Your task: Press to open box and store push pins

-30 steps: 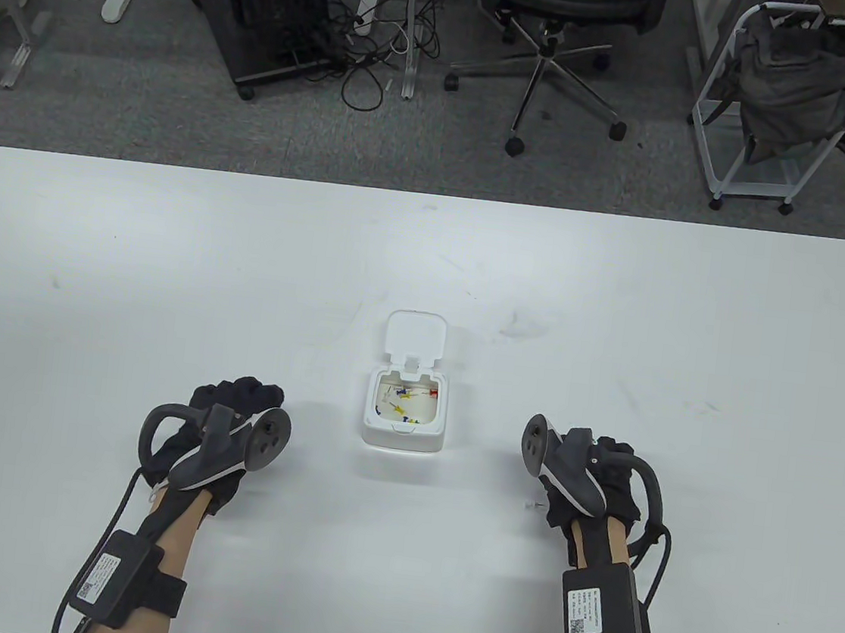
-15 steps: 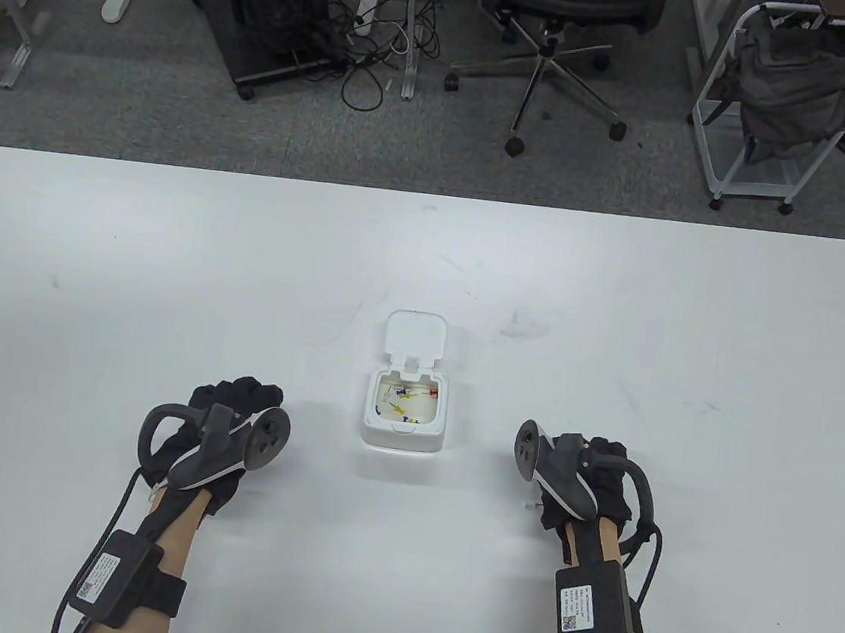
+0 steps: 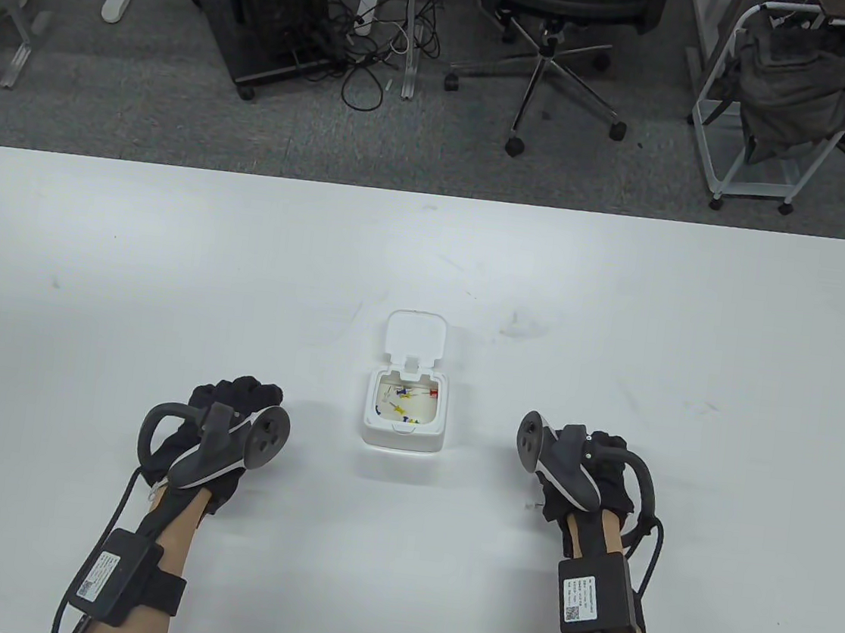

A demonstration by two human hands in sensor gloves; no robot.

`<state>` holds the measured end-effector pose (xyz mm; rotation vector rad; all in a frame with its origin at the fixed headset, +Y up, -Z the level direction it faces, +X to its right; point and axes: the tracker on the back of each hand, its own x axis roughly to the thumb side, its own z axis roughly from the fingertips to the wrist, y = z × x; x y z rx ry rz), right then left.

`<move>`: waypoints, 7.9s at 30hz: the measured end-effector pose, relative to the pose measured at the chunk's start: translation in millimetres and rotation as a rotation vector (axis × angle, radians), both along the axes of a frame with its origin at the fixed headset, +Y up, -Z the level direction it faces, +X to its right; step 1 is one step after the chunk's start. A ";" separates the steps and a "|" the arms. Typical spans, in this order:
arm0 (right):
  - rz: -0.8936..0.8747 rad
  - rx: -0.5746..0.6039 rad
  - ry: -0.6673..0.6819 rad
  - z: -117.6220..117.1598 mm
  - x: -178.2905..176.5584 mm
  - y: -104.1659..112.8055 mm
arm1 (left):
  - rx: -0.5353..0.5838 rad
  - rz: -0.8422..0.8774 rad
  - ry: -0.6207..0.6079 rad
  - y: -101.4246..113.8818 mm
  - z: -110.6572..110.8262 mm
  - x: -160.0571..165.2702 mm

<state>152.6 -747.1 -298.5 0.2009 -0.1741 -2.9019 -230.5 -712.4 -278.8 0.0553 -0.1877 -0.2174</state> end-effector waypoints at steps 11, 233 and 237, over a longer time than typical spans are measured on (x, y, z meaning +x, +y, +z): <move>0.007 0.053 0.061 -16.4 -31.1 34.2 | -0.003 0.003 0.002 0.2 -0.9 -0.3; -1.089 -0.201 -0.228 -142.4 -96.3 0.8 | 0.002 0.040 0.066 0.5 3.0 -16.8; -1.126 -0.184 -0.230 -141.4 -94.3 2.7 | 0.005 0.036 0.063 1.1 2.6 -16.6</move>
